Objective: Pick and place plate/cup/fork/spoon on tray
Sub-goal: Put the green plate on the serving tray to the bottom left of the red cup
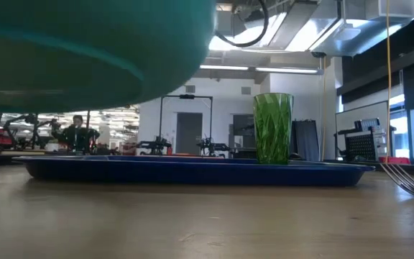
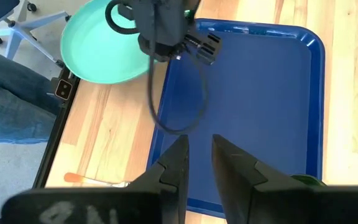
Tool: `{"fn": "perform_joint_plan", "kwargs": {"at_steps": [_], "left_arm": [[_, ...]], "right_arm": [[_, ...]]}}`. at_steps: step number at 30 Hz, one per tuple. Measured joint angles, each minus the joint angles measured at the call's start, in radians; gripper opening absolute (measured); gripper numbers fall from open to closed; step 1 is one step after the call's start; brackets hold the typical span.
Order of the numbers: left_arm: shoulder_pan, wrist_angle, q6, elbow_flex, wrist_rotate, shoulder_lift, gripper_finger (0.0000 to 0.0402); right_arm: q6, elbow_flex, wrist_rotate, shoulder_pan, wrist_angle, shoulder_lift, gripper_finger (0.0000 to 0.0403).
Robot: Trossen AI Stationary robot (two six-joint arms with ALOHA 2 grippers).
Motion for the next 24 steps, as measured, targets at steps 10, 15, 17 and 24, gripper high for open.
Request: {"fn": "perform_joint_plan", "kwargs": {"at_steps": [10,15,17,24], "left_arm": [[0.168,-0.138,0.111,0.177,-0.039,0.0,0.0],[0.259,-0.134,0.132,0.228,-0.066,0.0,0.0],[0.293,-0.134,0.134,0.234,-0.081,0.0,0.0],[0.41,-0.125,0.148,0.237,-0.102,0.001,0.0]], "right_arm": [[-0.004,0.0,0.0,0.0,0.0,0.0,0.0071],[-0.005,0.0,0.0,0.0,0.0,0.0,0.0071],[-0.006,0.0,0.0,0.0,0.0,0.0,0.0071],[-0.006,0.0,0.0,0.0,0.0,0.0,0.0071]]}}
